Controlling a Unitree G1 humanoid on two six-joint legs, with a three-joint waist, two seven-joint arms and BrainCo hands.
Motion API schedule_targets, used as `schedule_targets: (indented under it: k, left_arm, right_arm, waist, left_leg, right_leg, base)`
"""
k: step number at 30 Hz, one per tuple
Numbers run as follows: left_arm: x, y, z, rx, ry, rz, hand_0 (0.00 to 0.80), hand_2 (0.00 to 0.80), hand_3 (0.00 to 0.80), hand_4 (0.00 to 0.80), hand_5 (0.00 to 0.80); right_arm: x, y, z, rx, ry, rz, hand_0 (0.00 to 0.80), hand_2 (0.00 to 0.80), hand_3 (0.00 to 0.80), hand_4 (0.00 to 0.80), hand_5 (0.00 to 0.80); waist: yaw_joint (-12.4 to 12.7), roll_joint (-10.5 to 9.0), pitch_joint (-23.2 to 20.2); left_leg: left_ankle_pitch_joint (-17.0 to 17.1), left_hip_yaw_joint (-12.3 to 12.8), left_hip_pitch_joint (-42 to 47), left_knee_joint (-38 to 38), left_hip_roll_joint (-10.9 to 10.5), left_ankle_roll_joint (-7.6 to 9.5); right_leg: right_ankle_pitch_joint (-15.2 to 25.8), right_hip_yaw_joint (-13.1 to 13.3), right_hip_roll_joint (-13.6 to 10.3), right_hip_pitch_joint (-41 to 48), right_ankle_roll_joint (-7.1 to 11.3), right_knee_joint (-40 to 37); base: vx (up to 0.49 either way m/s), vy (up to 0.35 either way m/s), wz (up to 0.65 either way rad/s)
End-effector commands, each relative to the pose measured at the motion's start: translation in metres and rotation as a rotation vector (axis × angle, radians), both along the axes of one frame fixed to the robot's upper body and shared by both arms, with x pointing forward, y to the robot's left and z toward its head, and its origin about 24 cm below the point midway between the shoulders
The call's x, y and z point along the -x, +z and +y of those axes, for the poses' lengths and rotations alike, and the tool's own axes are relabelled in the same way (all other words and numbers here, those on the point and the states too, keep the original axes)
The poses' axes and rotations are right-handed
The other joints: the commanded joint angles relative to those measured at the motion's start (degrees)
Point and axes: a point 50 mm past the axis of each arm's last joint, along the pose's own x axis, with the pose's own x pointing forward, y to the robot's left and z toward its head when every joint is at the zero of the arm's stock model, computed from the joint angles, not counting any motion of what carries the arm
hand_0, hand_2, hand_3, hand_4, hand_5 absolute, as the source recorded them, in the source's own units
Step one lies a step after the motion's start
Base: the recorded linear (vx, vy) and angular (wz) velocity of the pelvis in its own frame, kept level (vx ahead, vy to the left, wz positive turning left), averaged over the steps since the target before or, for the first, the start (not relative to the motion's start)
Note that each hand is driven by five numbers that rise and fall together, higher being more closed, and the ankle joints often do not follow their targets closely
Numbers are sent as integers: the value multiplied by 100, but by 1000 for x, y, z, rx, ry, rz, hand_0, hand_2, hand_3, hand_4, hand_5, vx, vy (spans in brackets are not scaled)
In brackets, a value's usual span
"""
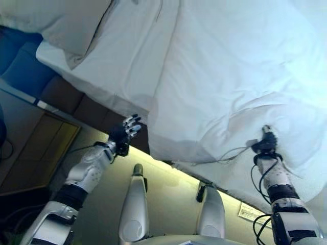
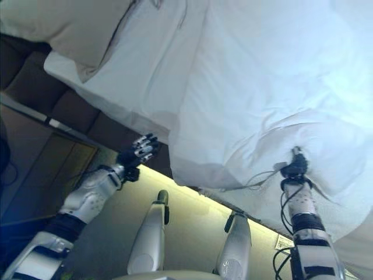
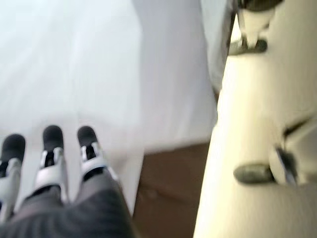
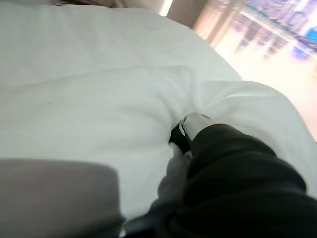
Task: Make the bed neatly
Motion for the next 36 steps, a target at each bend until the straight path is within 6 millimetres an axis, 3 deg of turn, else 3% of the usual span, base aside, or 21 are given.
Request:
schedule_targets:
  k: [1, 6, 14, 21, 29, 36]
  left_arm:
    - [-6, 5, -23, 31, -33, -29, 0, 0, 0, 0, 0]
    - [7, -7, -42, 157, -74, 58, 0, 0, 0, 0, 0]
    - [50, -52, -54, 327, -86, 465, 0, 0, 0, 0, 0]
    - [80, -57, -52, 386, -165, 638, 0, 0, 0, 0, 0]
    - [111, -37, -82, 809, -238, 1040, 0, 0, 0, 0, 0]
    - [139, -58, -100, 896, -290, 1189, 0, 0, 0, 0, 0]
  right_arm:
    - [-2, 9, 21, 79, 78, -60, 800, 800, 800, 800, 800]
    - [12, -6, 45, 83, 125, -41, 800, 800, 800, 800, 800]
    - [22, -7, 67, 156, 187, -24, 800, 800, 800, 800, 800]
    - [26, -3, 63, 210, 194, 5, 800, 800, 800, 800, 800]
    - [21, 4, 61, 248, 225, 7, 800, 800, 800, 800, 800]
    - [14, 12, 64, 263, 262, -10, 800, 800, 800, 800, 800]
  waist:
    - [43, -104, -522]
    - [43, -140, -858]
    - [124, -105, -1418]
    - [215, -99, -1569]
    - [269, -90, -1672]
    - [171, -89, -1711]
  left_leg:
    - [432, -152, 650, -797, 336, 41]
    - [498, -63, 1320, -1243, 405, 57]
    - [545, 198, 2284, -1913, 506, 81]
    - [522, 217, 2622, -2013, 535, 74]
    - [543, 222, 2875, -2153, 564, 65]
    - [543, 422, 2968, -2146, 700, 0]
  right_leg:
    - [1184, 157, -153, 462, 260, -1231]
    - [1283, 120, -139, 1117, 306, -1713]
    - [1325, -24, -139, 2005, 327, -2290]
    - [1324, -174, -153, 2356, 327, -2401]
    - [1378, -305, -148, 2584, 327, -2521]
    - [1411, -356, -90, 2646, 327, -2607]
  base:
    - [135, 48, -8]
    - [158, 55, 0]
    - [177, 53, 3]
    - [80, 26, 6]
    - [54, 12, 6]
    - [40, -16, 2]
